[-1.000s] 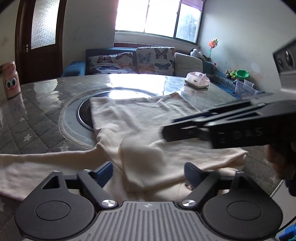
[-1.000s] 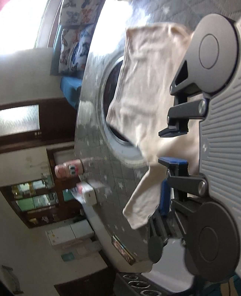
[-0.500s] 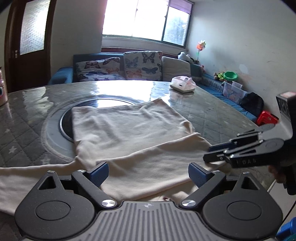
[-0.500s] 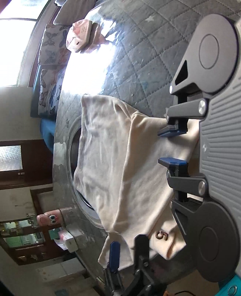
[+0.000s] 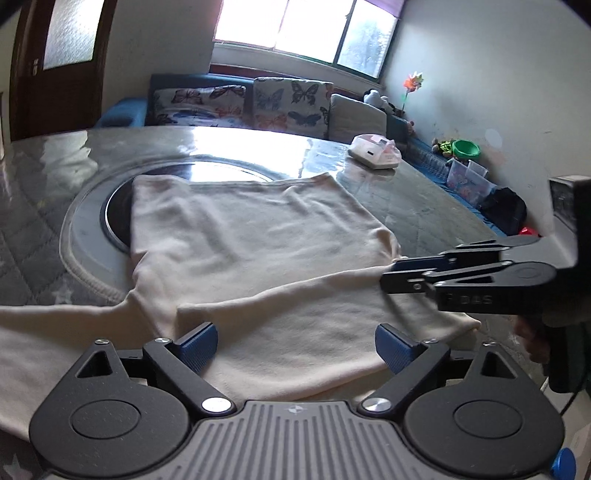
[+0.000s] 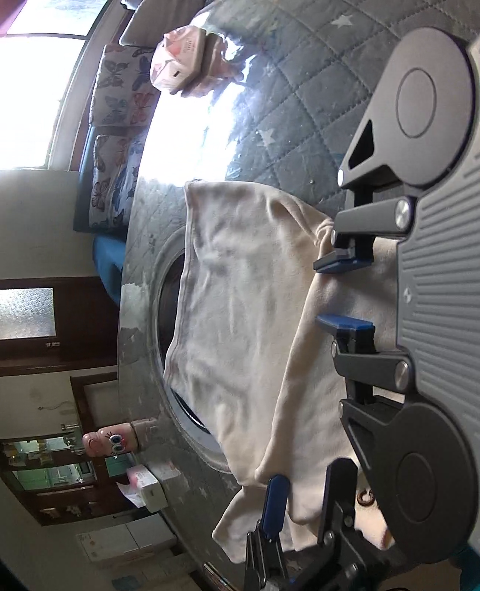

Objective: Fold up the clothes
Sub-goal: 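Lift the sleeve with the right gripper, fold it across the body, release, then close the left gripper on the other sleeve end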

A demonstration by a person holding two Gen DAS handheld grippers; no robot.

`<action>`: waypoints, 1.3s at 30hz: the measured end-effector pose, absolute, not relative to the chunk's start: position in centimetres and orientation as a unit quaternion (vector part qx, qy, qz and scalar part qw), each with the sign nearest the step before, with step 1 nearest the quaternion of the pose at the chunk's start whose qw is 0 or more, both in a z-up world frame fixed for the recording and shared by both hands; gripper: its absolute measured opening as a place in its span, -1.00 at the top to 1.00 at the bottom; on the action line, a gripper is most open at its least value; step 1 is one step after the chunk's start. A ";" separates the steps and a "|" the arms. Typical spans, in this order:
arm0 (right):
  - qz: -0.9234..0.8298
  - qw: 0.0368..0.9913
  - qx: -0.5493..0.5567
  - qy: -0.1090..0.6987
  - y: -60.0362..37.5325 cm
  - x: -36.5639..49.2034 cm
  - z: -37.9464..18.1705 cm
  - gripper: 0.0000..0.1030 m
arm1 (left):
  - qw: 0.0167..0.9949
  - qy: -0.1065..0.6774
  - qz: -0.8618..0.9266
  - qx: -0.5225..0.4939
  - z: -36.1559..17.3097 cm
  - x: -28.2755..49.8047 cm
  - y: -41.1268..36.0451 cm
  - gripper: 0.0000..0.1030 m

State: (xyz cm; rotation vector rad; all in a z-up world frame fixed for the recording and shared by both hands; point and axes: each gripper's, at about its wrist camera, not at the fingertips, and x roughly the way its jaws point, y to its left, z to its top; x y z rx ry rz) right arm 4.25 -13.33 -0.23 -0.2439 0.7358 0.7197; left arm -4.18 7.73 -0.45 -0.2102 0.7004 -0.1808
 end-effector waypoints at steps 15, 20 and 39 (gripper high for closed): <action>0.373 0.850 -0.147 0.342 -10.1 2.7 -0.6 0.33 | 0.929 0.327 -0.086 -0.148 -0.3 -3.8 9.8 -0.81; 0.390 0.844 -0.166 0.327 -9.5 1.2 -0.1 0.29 | 0.937 0.308 -0.059 -0.152 1.0 -4.9 11.7 -0.81; 0.469 0.807 -0.224 0.282 -2.8 -3.2 -0.6 0.13 | 0.927 0.267 0.219 -0.148 1.2 -12.6 21.6 -0.80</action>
